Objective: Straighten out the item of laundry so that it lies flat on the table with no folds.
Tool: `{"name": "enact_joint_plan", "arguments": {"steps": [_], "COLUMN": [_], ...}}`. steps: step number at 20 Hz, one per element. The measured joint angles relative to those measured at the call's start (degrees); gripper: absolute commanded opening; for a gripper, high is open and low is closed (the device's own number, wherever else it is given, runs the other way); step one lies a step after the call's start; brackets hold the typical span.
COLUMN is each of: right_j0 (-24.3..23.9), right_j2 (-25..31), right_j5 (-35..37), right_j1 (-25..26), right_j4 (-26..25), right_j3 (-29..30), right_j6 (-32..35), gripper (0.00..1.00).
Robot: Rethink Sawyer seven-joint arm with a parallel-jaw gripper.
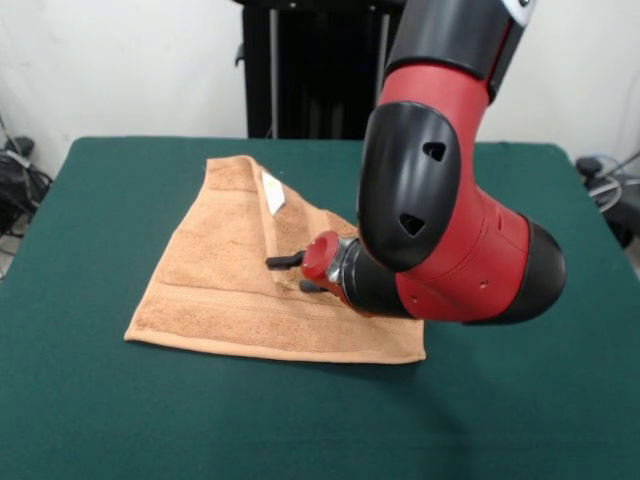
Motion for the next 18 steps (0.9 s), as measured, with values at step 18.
{"name": "enact_joint_plan", "arguments": {"steps": [18], "right_j0": [-1.2], "right_j2": [0.0], "right_j5": [2.0], "right_j1": [0.9], "right_j4": [0.0], "right_j3": [-3.0], "right_j6": [0.0], "gripper": [1.0]}}
